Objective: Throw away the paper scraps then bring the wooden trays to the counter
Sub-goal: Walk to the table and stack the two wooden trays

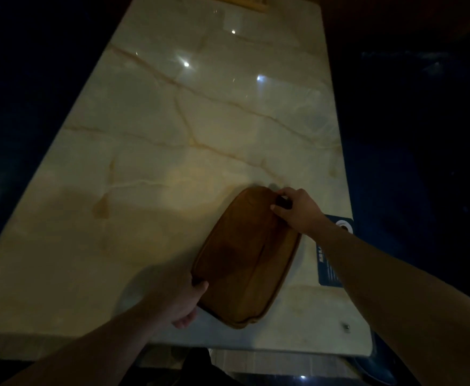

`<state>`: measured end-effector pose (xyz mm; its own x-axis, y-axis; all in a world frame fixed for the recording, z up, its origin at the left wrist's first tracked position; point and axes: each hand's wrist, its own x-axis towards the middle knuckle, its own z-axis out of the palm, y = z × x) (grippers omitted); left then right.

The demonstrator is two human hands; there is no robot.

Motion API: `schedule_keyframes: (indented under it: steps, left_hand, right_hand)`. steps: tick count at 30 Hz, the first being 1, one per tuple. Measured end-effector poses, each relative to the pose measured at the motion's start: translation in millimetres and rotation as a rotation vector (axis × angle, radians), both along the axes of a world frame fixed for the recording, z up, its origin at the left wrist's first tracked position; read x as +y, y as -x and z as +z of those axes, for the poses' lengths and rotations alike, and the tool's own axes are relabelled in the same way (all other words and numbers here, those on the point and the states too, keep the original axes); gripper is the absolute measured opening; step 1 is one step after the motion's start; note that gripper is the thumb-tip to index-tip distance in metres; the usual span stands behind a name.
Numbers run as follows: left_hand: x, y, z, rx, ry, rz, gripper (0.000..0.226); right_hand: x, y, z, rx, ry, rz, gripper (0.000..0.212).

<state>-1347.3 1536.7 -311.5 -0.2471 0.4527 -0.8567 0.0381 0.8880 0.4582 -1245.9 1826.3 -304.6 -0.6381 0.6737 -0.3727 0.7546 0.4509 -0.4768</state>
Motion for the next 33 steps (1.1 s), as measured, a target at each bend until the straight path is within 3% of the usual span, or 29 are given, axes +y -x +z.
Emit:
schedule_keyframes:
  steps: [9,14,16,20,22,29,33]
  left_hand:
    - [1.1,9.3,3.2,0.081,0.038,-0.106,0.04]
    - [-1.8,7.4,2.5,0.102,0.062,-0.118,0.05]
    - [-5.1,4.4,-0.9,0.047,0.094,-0.034,0.056]
    - [-9.9,-5.9,-5.7,-0.311,0.145,0.327,0.062]
    - [-11.1,-9.8,-3.4,-0.322,0.105,0.429,0.059]
    - [14.7,27.7,-5.5,-0.146,-0.083,0.644,0.043]
    - [30.2,60.5,-4.5,0.143,-0.171,0.515,0.039]
  right_hand:
    - [-1.4,7.0,1.9,-0.03,0.03,-0.011,0.05]
    - [-1.7,11.9,5.7,-0.048,-0.033,0.009,0.036]
    - [-1.5,15.4,7.2,-0.061,-0.087,0.027,0.03]
    - [-1.3,23.6,9.9,-0.131,-0.158,0.056,0.026]
    - [-2.4,27.2,9.9,-0.146,-0.141,0.055,0.029]
    - [8.7,11.1,14.0,-0.105,-0.036,-0.154,0.035]
    - [7.2,-6.7,17.5,-0.078,-0.005,-0.252,0.035]
